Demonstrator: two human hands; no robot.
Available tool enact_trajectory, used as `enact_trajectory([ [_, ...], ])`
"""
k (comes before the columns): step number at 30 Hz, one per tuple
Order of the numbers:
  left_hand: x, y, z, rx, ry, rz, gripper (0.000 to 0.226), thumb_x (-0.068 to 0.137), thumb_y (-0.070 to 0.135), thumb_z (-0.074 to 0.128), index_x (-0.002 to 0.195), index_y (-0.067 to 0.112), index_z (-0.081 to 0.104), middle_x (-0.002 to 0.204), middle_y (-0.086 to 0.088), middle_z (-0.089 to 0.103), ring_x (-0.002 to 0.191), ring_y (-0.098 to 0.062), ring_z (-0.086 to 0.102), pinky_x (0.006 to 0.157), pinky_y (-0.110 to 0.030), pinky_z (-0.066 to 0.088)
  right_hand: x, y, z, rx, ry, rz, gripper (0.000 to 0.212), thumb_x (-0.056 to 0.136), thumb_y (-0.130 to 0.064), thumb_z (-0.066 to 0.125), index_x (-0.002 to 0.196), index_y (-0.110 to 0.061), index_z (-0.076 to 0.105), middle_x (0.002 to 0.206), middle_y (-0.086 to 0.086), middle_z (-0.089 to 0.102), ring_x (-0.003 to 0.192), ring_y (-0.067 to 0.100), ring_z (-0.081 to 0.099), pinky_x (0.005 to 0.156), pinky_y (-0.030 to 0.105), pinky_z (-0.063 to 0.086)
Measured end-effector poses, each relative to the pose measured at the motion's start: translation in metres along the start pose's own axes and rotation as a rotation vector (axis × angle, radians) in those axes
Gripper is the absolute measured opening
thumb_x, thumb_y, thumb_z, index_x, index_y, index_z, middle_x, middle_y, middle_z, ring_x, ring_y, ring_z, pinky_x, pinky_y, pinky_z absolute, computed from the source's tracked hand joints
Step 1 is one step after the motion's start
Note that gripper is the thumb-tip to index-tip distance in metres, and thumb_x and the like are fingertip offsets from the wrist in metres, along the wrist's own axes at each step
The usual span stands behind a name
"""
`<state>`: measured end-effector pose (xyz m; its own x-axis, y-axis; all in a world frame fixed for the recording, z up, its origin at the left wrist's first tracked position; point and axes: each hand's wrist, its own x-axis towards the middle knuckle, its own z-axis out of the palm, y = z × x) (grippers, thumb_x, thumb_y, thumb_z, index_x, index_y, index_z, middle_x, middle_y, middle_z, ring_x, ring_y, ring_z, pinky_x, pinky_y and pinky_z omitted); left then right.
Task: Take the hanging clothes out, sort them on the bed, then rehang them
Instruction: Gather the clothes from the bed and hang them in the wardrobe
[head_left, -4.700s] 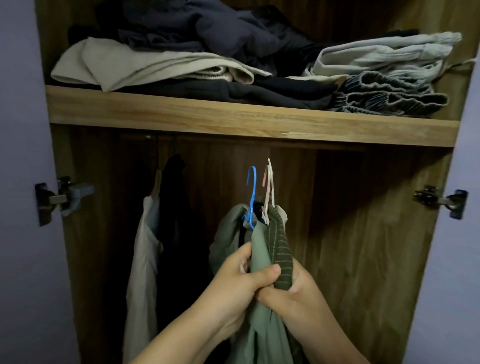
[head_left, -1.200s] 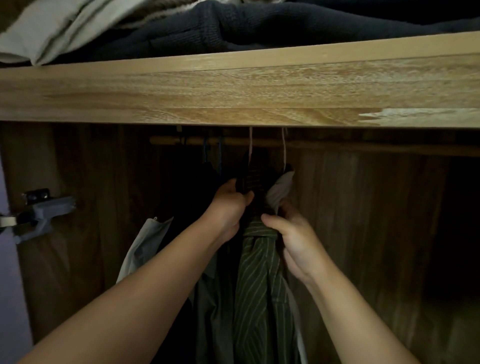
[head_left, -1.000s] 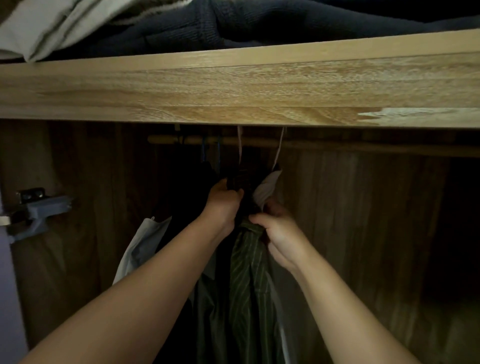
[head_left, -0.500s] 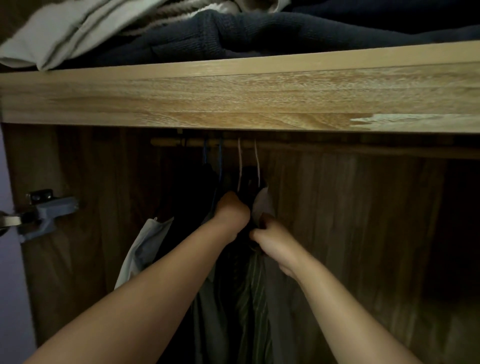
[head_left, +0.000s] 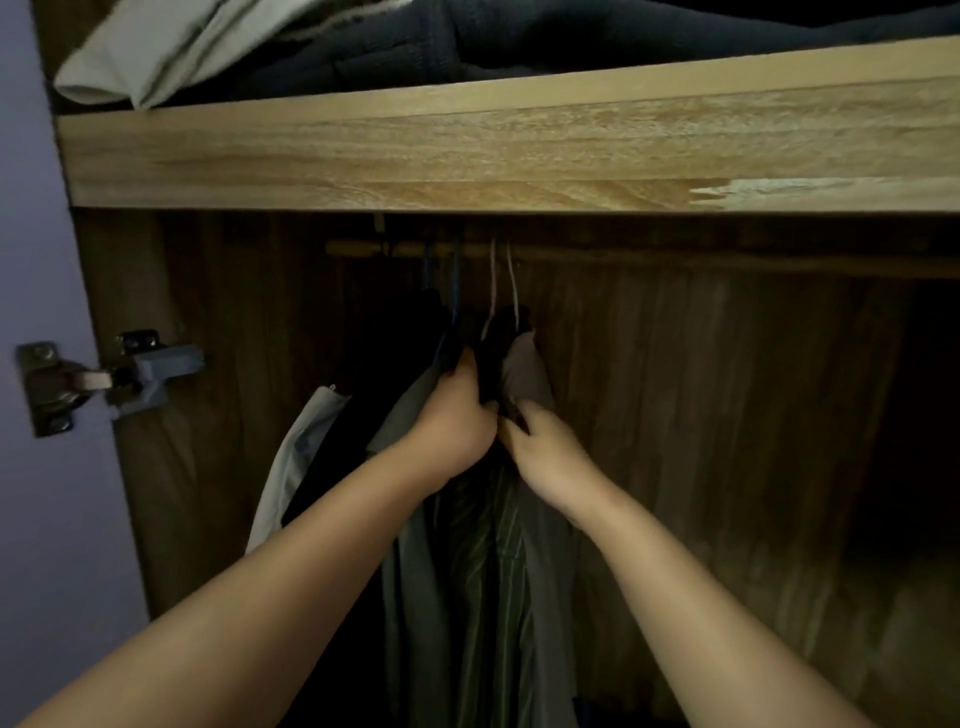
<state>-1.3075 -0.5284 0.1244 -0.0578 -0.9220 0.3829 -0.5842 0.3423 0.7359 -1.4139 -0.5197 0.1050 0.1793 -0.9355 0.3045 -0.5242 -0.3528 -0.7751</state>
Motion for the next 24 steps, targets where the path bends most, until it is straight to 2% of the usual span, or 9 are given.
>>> enact_trajectory([
  [3,-0.024,-0.002,0.003,0.036,0.017,-0.009,0.065,0.097,0.019,0.043,0.15,0.015,0.004,0.154,-0.005,0.023,0.139,-0.017,0.027,0.101,-0.016,0.022,-0.019,0.012,0.008,-0.018,0.048,0.002,0.052,0.1,-0.037,0.034,0.148,-0.02,0.024,0.15,0.003,0.033,0.136,0.018,0.032,0.108,0.026,0.024],
  [7,-0.065,-0.009,0.005,0.091,0.04,-0.003,0.073,0.093,0.021,0.051,0.15,0.018,0.005,0.153,-0.002,0.023,0.139,-0.014,0.025,0.103,-0.016,0.019,-0.054,0.032,0.021,-0.042,0.001,-0.003,0.052,0.099,-0.039,0.033,0.147,-0.024,0.024,0.15,-0.003,0.031,0.137,0.013,0.028,0.106,0.021,0.02],
  [10,-0.102,-0.018,0.006,0.053,0.048,0.01,0.069,0.092,0.02,0.054,0.148,0.023,0.015,0.149,0.002,0.031,0.136,-0.012,0.032,0.11,-0.023,0.028,-0.082,0.045,0.032,-0.075,-0.089,0.017,0.057,0.096,-0.041,0.04,0.148,-0.028,0.019,0.149,-0.006,0.03,0.137,0.012,0.028,0.108,0.022,0.023],
  [14,-0.15,-0.039,0.005,0.068,0.062,-0.038,0.05,0.09,0.02,0.055,0.137,0.026,0.039,0.133,0.004,0.047,0.117,-0.01,0.05,0.098,-0.029,0.046,-0.117,0.044,0.042,-0.301,-0.154,0.133,0.068,0.096,-0.04,0.044,0.15,-0.024,0.007,0.152,0.001,0.028,0.137,0.017,0.031,0.108,0.027,0.029],
  [17,-0.186,-0.064,0.004,0.081,0.024,-0.081,0.037,0.09,0.02,0.056,0.126,0.024,0.051,0.121,0.005,0.054,0.106,-0.006,0.054,0.093,-0.027,0.049,-0.144,0.04,0.056,-0.48,-0.155,0.147,0.067,0.096,-0.04,0.043,0.15,-0.019,0.009,0.151,0.001,0.03,0.135,0.019,0.034,0.107,0.029,0.032],
  [21,-0.236,-0.097,-0.006,0.116,0.012,-0.207,0.036,0.092,0.021,0.054,0.127,0.022,0.051,0.124,0.007,0.053,0.104,-0.004,0.055,0.086,-0.016,0.044,-0.177,0.033,0.081,-0.586,-0.225,0.198,0.063,0.097,-0.038,0.042,0.149,-0.017,0.013,0.148,0.003,0.034,0.132,0.021,0.037,0.103,0.032,0.039],
  [24,-0.28,-0.117,-0.025,0.155,0.005,-0.314,0.036,0.092,0.021,0.054,0.128,0.019,0.051,0.126,0.004,0.055,0.108,-0.01,0.057,0.084,-0.016,0.043,-0.202,0.02,0.108,-0.609,-0.347,0.188,0.053,0.098,-0.036,0.042,0.145,-0.018,0.026,0.144,0.004,0.038,0.131,0.022,0.037,0.103,0.033,0.039],
])
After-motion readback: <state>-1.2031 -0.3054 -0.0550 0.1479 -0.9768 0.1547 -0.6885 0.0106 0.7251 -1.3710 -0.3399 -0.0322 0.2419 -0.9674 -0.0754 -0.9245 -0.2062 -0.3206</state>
